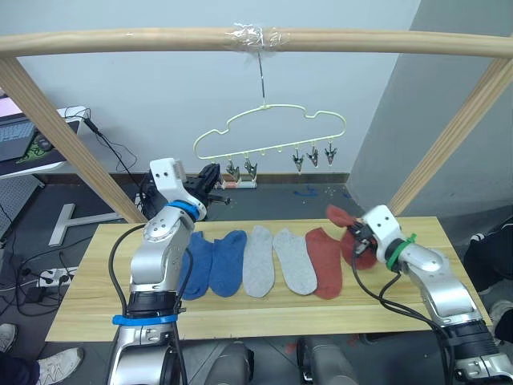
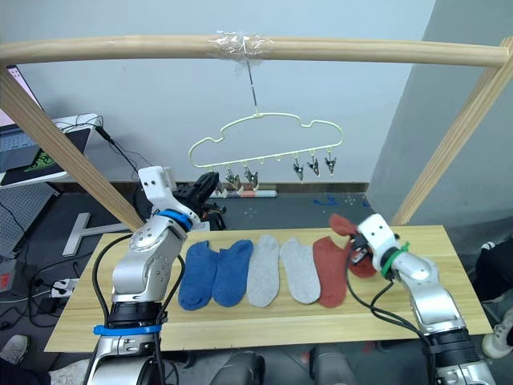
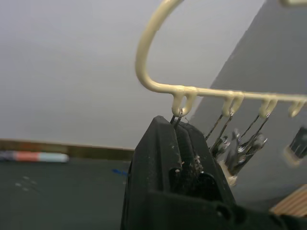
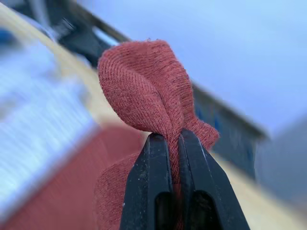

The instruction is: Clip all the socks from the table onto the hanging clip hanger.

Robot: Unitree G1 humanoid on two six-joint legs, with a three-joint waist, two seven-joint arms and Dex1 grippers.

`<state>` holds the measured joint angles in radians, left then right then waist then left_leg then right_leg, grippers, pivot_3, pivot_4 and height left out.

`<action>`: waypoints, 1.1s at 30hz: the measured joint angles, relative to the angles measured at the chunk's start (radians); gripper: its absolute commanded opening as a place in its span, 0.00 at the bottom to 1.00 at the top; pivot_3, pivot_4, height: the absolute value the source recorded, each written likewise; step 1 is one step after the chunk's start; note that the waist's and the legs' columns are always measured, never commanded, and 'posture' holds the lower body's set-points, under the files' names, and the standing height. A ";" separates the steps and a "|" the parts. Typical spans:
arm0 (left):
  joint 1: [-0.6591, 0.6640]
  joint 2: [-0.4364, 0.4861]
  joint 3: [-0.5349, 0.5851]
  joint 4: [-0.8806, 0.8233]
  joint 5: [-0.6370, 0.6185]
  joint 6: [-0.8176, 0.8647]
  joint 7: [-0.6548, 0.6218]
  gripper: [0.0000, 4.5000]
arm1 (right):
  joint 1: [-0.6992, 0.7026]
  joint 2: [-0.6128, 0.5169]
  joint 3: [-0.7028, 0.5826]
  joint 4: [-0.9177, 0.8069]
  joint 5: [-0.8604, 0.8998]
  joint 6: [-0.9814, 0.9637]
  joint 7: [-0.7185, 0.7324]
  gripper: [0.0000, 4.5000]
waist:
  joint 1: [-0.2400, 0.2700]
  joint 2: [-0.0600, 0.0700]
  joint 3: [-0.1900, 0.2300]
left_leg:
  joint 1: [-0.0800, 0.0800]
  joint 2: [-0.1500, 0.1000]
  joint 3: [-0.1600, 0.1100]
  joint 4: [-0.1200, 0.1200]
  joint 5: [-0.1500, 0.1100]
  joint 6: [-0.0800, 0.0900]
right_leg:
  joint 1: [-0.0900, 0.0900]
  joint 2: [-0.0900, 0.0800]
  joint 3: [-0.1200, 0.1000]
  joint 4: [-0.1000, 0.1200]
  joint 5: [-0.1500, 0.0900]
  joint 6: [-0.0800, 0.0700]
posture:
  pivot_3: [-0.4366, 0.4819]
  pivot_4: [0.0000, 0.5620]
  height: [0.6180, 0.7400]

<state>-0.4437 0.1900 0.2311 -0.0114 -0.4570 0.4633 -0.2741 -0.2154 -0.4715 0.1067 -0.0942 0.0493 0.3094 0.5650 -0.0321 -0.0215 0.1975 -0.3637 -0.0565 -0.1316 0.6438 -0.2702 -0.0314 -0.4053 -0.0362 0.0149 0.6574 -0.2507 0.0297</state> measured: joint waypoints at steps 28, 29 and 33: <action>0.019 -0.032 0.059 -0.108 -0.284 0.251 0.048 0.00 | -0.245 0.378 0.242 0.074 -0.035 0.112 -0.090 0.01 | 0.006 -0.003 0.003 | -0.001 -0.002 -0.001 -0.001 0.002 -0.005 | -0.002 -0.001 0.001 0.000 0.000 -0.001 | 0.52 0.37 1.00; 0.020 -0.032 0.060 -0.108 -0.289 0.253 0.048 0.00 | -0.247 0.378 0.239 0.078 -0.035 0.111 -0.091 0.01 | 0.006 -0.003 0.003 | -0.001 -0.002 -0.001 -0.001 0.002 -0.005 | -0.002 -0.001 0.001 0.000 0.000 -0.001 | 0.53 0.38 1.00; 0.023 -0.032 0.058 -0.117 -0.297 0.262 0.049 0.00 | -0.266 0.385 0.231 0.105 -0.036 0.102 -0.108 0.01 | 0.005 -0.003 0.005 | -0.001 -0.002 -0.001 -0.001 0.002 -0.005 | -0.002 0.000 0.001 0.000 0.000 -0.001 | 0.53 0.38 1.00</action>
<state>-0.4207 0.1585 0.2887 -0.1286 -0.7541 0.7254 -0.2252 -0.4818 -0.0866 0.3381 0.0109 0.0128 0.4115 0.4571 -0.0266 -0.0243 0.2025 -0.3648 -0.0580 -0.1327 0.6427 -0.2683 -0.0365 -0.4076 -0.0367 0.0156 0.6575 -0.2503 0.0290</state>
